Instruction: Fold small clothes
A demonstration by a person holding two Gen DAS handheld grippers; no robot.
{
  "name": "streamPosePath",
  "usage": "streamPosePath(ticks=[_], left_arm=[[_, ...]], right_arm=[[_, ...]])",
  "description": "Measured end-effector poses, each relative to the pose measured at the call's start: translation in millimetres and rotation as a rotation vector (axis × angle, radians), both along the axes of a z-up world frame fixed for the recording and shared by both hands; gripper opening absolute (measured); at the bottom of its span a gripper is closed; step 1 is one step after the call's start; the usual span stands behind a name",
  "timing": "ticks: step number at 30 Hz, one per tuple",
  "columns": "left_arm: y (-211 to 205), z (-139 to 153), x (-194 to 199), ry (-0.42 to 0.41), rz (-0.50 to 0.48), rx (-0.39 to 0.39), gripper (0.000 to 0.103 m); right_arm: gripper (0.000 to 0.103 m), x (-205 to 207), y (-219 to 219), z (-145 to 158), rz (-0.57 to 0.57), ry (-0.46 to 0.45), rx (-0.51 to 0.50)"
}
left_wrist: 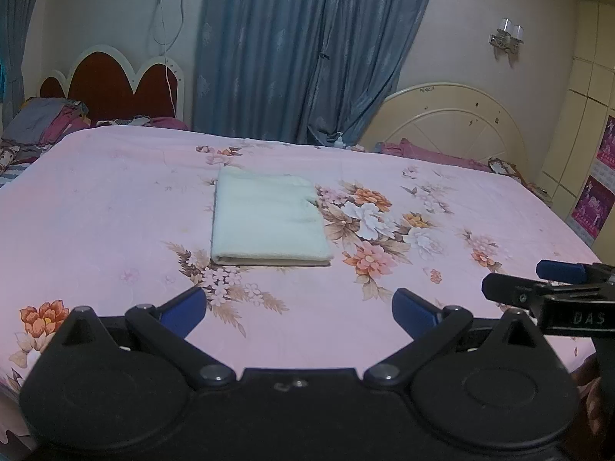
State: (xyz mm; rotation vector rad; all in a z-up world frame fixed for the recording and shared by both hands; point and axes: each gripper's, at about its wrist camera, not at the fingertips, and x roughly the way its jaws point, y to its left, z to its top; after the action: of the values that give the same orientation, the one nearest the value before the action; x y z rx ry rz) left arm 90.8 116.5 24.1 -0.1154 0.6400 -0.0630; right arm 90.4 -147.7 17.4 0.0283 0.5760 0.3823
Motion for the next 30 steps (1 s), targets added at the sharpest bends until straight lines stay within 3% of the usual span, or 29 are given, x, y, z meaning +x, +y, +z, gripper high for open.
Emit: streamPosePath(ticks=[30], left_arm=[[2.4, 2.1, 3.6, -0.005, 0.001, 0.008, 0.102]], right_arm=[[0.103, 3.6, -1.5, -1.6, 0.006, -0.008, -0.001]])
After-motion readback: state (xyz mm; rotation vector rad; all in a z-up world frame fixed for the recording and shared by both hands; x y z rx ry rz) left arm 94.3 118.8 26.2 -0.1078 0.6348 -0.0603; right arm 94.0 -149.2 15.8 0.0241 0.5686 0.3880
